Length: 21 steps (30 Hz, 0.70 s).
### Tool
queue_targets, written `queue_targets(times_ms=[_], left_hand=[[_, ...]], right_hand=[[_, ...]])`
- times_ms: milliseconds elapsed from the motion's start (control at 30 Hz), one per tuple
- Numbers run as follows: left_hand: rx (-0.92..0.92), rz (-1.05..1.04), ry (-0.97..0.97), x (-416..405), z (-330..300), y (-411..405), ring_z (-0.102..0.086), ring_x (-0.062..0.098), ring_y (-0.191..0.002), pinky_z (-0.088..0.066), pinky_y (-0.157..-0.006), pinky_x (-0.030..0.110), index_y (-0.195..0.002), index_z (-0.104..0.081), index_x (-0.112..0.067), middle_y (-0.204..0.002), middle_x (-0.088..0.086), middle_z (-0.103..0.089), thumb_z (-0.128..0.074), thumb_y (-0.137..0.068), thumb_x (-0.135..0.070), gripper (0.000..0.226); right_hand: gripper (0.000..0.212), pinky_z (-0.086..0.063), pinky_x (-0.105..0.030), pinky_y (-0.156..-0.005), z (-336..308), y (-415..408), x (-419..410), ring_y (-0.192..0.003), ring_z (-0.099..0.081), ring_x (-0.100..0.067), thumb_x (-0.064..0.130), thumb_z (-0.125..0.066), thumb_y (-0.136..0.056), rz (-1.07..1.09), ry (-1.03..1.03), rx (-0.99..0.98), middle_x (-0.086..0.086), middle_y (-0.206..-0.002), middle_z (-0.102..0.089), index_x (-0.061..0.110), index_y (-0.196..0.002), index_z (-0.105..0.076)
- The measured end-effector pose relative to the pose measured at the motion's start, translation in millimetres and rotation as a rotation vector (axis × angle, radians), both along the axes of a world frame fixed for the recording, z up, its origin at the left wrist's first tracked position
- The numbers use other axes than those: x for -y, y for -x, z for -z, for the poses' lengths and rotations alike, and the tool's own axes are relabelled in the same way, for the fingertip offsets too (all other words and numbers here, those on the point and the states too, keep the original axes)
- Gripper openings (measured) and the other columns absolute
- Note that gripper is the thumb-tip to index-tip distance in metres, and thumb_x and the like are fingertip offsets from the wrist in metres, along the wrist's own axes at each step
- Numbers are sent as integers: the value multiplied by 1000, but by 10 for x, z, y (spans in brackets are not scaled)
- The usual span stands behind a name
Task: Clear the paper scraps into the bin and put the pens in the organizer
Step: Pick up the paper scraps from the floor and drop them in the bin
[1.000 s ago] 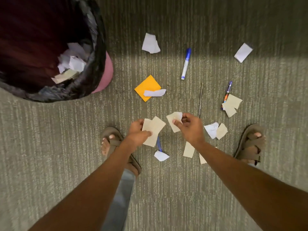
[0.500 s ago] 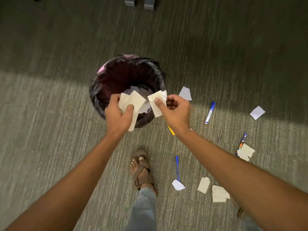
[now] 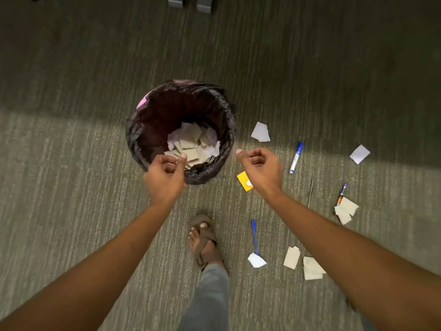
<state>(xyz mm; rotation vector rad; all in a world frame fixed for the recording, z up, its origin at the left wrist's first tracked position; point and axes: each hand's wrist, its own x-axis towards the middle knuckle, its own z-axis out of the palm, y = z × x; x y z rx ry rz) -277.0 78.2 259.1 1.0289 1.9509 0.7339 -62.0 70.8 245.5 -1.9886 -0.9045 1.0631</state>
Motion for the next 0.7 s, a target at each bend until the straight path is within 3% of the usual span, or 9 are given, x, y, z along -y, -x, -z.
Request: queue_targets(times_ms=[167, 267, 400, 467, 567, 700], left_hand=[[-261, 516, -194, 96, -37, -261, -49, 14, -44, -33, -42, 28, -69, -55, -16, -50, 0, -54, -47, -91, -57, 48], [-269, 778, -217, 299, -80, -657, -50, 13, -45, -32, -42, 26, -69, -52, -20, -50, -4, -52, -42, -92, -58, 46], [-395, 1250, -179, 796, 23, -1168, -62, 29, -57, -42, -52, 30, -74, -51, -21, -57, 2, -60, -43, -89, -62, 44], [-486, 1479, -151, 1125, 134, -1404, -66, 33, -71, -43, -57, 33, -81, -54, -18, -72, 7, -68, -46, -89, -61, 44], [-557, 1640, -56, 1556, 274, -1721, -66, 34, -87, -44, -62, 35, -92, -54, -18, -92, 8, -70, -47, -88, -60, 43], [-682, 1663, 78, 1979, 346, -1974, -64, 32, -96, -46, -69, 37, -105, -52, -17, -105, 8, -66, -50, -88, -56, 42]], right_hand=[[42, -53, -26, -56, -94, -567, 550, -49, -55, 3, 61, -73, -71, 103, 72, 146, 12, -56, -59, 19, -71, -64], [42, -53, -28, -55, -150, -999, 978, -49, -55, -2, 59, -73, -72, 113, 123, 190, 10, -54, -60, 18, -69, -63], [45, -48, -18, -54, -113, -1594, 1610, -51, -59, 0, 67, -67, -68, 130, 255, 312, 11, -50, -59, 23, -64, -59], [43, -54, -26, -62, -45, -1856, 1956, -61, -64, -6, 64, -68, -70, 36, 358, 383, 8, -57, -65, 22, -68, -61], [35, -54, -30, -69, 43, -2153, 2442, -77, -68, -22, 56, -71, -73, -40, 487, 421, 3, -71, -71, 23, -77, -61], [28, -56, -35, -75, 75, -2310, 2966, -84, -68, -28, 45, -72, -79, -93, 526, 387, -4, -80, -72, 21, -89, -63]])
